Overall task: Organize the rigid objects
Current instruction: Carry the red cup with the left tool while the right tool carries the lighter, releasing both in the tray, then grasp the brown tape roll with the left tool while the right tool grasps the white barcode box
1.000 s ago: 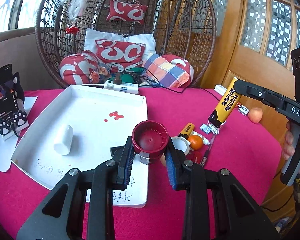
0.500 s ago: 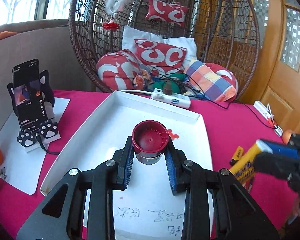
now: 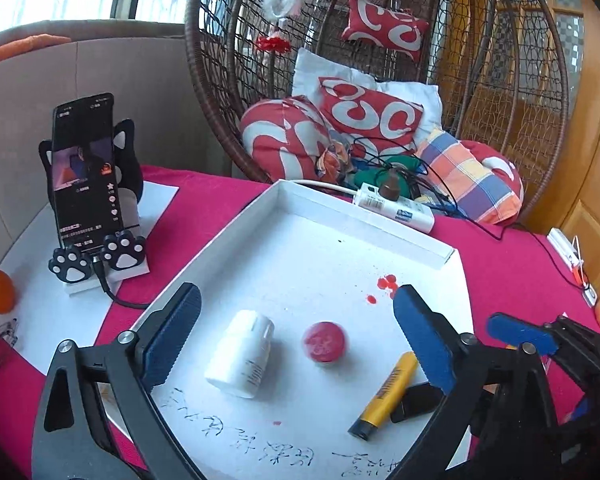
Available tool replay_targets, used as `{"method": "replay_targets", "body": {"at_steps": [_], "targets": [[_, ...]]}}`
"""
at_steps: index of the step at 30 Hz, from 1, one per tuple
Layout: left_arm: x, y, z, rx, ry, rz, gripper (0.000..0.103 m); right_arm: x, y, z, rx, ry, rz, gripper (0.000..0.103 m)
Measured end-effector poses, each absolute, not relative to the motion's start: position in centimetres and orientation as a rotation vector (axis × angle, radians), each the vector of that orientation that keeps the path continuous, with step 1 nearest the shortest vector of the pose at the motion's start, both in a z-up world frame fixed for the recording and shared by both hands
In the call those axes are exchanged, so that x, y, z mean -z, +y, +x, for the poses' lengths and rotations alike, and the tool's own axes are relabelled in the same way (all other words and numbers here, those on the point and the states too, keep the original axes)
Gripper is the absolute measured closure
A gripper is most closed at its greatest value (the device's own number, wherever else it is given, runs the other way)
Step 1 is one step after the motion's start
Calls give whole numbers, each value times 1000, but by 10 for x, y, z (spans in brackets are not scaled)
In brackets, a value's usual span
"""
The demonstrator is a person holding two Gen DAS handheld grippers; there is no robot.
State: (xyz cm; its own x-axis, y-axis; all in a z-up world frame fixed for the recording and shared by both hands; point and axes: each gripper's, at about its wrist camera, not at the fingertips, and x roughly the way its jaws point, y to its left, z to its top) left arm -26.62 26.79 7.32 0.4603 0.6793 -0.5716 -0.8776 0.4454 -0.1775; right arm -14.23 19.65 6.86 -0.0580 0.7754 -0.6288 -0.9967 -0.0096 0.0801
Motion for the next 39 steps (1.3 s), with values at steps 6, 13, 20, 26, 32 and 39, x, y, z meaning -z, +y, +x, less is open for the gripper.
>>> {"method": "replay_targets", "body": {"at_steps": [6, 13, 20, 26, 32, 39], "targets": [[-83, 250, -276, -1011, 398, -514, 0, -91, 165, -131, -1470, 517, -397, 16], [-96, 225, -273, -967, 366, -487, 0, -135, 107, -103, -1372, 366, -202, 0], [-102, 206, -254, -856, 376, -444, 0, -153, 67, -54, -1282, 426, -31, 0], [-91, 179, -213, -648, 470, -356, 0, -144, 31, -21, -1223, 458, 82, 0], [-70, 151, -166, -477, 589, -310, 0, -124, 3, 6, -1116, 467, 87, 0], [-50, 143, -127, -434, 709, -270, 1, -101, -26, 48, -977, 518, 119, 0]]}}
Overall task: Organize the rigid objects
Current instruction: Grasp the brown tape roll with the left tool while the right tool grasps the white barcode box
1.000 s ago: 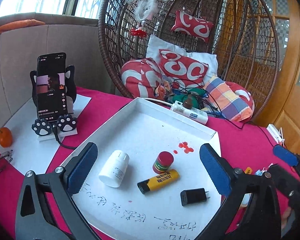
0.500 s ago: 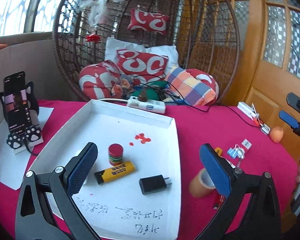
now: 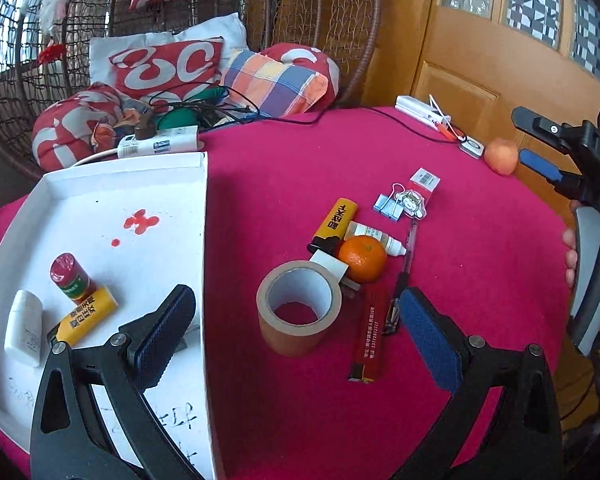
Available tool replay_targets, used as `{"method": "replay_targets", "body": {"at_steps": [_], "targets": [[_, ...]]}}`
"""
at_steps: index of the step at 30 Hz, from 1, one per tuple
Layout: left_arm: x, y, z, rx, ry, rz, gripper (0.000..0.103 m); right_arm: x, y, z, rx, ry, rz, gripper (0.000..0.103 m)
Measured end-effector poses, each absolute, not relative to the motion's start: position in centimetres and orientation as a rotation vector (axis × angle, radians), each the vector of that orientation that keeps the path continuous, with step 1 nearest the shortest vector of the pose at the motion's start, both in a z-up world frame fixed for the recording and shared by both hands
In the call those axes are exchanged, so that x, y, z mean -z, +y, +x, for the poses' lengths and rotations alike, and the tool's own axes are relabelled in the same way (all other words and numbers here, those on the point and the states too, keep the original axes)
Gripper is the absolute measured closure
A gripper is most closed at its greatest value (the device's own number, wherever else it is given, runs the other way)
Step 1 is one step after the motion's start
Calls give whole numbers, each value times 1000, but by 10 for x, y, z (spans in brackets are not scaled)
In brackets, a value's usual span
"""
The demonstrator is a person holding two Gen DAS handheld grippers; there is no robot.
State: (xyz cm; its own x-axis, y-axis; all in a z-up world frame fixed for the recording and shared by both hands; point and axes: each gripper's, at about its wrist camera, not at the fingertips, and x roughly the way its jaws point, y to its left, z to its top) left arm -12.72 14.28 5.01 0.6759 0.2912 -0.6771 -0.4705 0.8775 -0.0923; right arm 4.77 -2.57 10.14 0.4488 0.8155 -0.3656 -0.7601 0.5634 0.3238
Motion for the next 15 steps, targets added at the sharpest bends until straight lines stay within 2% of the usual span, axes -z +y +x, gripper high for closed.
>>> {"method": "replay_targets", "body": {"at_steps": [1, 3, 5, 9, 11, 15], "targets": [[-49, 141, -122, -437, 722, -249, 1, -97, -27, 55, -944, 534, 106, 0], [-46, 139, -115, -439, 749, -210, 10, -87, -25, 71, -884, 576, 53, 0], [-40, 140, -108, -435, 790, -190, 25, -75, -19, 88, -848, 627, -2, 0], [-30, 140, -103, -432, 831, -180, 26, -50, -1, 118, -847, 729, -37, 1], [-27, 141, -101, -429, 843, -177, 26, -45, 12, 123, -874, 752, -57, 8], [-21, 143, -96, -425, 863, -184, 26, -38, 41, 121, -928, 761, -129, 8]]}}
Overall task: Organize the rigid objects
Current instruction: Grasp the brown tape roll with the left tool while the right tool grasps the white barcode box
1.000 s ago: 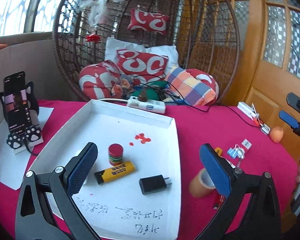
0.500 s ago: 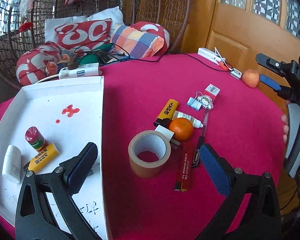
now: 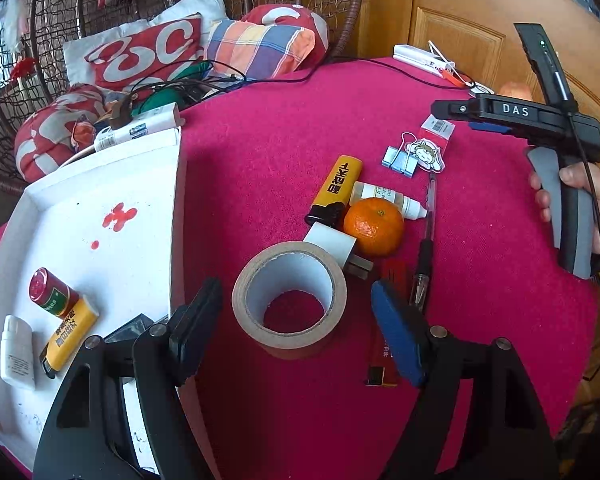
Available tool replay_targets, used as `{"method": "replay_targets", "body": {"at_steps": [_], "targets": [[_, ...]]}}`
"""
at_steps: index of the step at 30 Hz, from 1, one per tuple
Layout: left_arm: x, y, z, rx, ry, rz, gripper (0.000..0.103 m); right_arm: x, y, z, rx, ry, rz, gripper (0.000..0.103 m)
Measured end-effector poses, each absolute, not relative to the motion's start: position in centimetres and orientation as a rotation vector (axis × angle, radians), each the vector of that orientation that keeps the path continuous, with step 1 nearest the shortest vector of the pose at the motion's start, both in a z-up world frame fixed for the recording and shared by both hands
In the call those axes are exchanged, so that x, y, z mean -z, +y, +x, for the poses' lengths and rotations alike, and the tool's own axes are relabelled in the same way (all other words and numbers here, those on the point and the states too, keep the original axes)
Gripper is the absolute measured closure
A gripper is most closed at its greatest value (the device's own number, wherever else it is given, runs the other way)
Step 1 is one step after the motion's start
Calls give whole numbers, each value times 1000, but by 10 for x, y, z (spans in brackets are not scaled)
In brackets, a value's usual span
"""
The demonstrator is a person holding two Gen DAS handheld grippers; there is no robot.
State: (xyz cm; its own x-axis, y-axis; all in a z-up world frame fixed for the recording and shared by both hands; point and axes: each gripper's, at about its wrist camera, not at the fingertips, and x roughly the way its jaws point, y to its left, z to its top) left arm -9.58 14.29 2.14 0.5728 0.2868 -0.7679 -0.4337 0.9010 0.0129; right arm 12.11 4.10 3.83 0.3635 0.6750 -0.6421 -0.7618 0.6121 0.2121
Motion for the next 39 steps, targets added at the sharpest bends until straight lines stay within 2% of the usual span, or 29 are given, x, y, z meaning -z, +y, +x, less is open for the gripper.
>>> {"method": "replay_targets", "body": {"at_steps": [1, 3, 4, 5, 6, 8, 15, 24, 39], "targets": [[-21, 143, -95, -423, 866, -184, 26, -35, 48, 121, -938, 771, -145, 9], [-20, 142, -94, -420, 870, -181, 35, -30, 58, 118, -962, 781, -183, 17], [-19, 142, -93, -422, 875, -180, 43, -27, 62, 118, -961, 780, -209, 29], [-18, 143, -93, -428, 882, -178, 44, -24, 66, 117, -959, 786, -235, 41], [-16, 143, -93, -427, 887, -182, 44, -20, 68, 118, -949, 796, -262, 43], [-14, 146, -94, -435, 891, -188, 52, -16, 64, 119, -952, 802, -259, 47], [-21, 140, -103, -430, 838, -211, 53, -34, 24, 123, -935, 777, -112, 47], [-63, 120, -120, -421, 700, -223, 53, -79, -19, 99, -988, 680, 40, 47], [-89, 112, -142, -454, 610, -249, 53, -112, -5, 49, -1163, 600, 26, 47]]}}
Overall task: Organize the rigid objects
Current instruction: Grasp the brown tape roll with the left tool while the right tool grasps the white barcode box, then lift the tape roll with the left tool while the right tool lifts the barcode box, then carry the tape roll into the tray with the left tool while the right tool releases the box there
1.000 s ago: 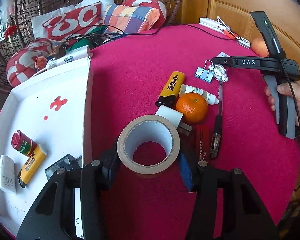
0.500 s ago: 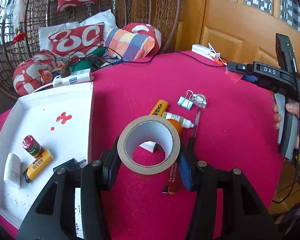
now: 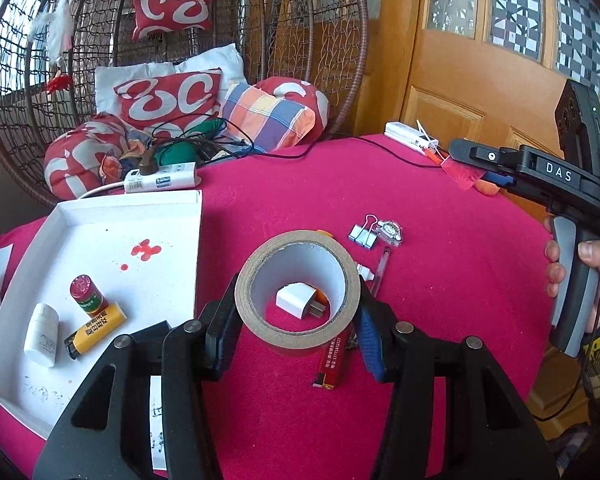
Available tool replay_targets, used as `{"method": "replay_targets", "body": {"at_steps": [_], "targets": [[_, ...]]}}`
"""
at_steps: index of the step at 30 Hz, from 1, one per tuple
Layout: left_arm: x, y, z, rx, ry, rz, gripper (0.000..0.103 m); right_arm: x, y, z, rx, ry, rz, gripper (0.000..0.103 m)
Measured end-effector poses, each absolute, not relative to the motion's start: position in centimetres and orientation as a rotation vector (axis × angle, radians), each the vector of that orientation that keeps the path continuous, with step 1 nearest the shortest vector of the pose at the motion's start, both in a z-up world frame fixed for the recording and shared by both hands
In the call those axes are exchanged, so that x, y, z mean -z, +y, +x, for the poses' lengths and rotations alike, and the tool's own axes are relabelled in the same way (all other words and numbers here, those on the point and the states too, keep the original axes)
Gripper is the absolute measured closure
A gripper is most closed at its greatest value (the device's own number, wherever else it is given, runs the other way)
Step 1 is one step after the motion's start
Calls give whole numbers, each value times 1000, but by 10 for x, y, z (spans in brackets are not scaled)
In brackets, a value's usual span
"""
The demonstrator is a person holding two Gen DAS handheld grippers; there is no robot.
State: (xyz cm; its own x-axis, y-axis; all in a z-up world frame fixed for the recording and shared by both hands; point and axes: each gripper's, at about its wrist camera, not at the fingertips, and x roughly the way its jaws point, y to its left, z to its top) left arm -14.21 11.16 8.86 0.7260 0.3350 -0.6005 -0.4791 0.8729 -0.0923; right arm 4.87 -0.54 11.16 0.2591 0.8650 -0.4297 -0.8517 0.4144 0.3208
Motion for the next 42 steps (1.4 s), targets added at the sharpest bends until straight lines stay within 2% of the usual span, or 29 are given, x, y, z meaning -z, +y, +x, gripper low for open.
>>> {"method": "replay_targets", "body": {"at_steps": [42], "targets": [[-92, 156, -215, -610, 496, -391, 53, -113, 52, -22, -1343, 620, -140, 47]]}}
